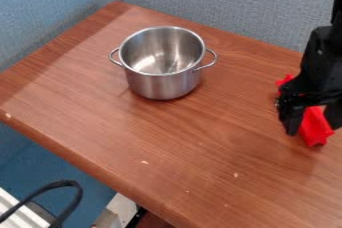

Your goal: Put the red object in the metal pot

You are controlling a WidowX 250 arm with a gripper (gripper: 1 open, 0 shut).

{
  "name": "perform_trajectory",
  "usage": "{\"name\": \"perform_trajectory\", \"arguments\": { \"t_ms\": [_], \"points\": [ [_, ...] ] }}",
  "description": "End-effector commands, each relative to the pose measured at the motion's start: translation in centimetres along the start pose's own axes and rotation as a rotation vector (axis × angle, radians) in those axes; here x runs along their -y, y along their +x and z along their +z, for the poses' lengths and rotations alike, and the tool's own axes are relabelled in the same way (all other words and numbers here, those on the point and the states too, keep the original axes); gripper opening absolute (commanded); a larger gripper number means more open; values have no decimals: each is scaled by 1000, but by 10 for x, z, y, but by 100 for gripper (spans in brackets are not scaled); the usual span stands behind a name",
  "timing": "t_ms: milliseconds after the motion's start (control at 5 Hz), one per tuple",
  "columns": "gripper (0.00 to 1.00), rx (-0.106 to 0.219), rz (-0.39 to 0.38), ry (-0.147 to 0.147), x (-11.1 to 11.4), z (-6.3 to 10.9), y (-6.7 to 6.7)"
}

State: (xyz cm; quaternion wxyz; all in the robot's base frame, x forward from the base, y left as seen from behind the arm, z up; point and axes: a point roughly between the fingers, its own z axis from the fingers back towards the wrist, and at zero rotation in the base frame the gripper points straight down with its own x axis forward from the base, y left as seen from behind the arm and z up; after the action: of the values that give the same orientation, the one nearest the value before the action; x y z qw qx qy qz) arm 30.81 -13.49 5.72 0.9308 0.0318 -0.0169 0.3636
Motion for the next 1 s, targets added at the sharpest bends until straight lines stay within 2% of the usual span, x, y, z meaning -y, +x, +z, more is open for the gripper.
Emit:
{"name": "perform_trajectory", "arguments": {
  "t_ms": [0,200,400,800],
  "points": [
    [100,31,14,-45,9,11,5],
    [0,29,71,-46,11,7,6],
    [0,29,69,-45,13,6,8],
    [0,1,88,-56,23,0,11]
  ]
}}
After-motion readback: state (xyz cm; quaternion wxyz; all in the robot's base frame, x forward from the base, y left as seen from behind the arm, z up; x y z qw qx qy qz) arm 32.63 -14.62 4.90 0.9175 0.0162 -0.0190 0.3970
